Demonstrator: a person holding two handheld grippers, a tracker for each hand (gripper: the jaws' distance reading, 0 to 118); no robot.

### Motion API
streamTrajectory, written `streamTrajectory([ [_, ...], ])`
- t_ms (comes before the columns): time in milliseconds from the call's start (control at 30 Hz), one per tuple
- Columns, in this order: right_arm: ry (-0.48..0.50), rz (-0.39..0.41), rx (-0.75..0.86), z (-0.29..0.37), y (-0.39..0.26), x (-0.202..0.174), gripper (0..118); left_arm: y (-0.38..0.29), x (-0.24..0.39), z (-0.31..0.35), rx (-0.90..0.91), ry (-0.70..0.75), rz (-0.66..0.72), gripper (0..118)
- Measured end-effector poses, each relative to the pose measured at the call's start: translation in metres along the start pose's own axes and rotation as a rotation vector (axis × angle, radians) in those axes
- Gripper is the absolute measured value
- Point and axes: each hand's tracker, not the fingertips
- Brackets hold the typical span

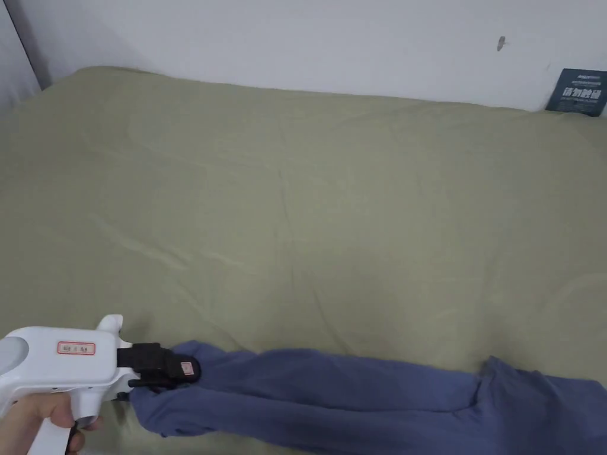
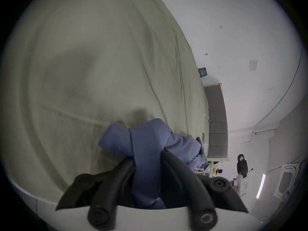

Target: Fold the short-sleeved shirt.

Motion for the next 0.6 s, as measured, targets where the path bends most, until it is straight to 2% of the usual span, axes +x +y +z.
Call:
streamTrajectory([
  [100, -0.003, -0.003, 0.006, 0.001, 0.002, 0.003, 3, 0.005, 0.002, 0.012, 0.024, -0.018, 0.02, 9],
  [200, 0.0, -0.018, 0.013, 0.001, 0.005, 0.006, 3, 0.009, 0.01, 0.027, 0.04, 0.018, -0.013, 9],
  [400, 0.004, -0.014, 0.026, 0.0, 0.007, 0.011, 3, 0.012, 0.007, 0.079, 0.15, 0.096, 0.031, 9],
  [500, 0.005, -0.007, 0.045, 0.003, 0.01, 0.015, 3, 0.009, 0.014, 0.097, 0.183, 0.144, 0.007, 9],
  [600, -0.004, 0.007, 0.064, 0.003, 0.011, 0.017, 3, 0.005, 0.038, 0.098, 0.164, 0.228, -0.078, 9],
])
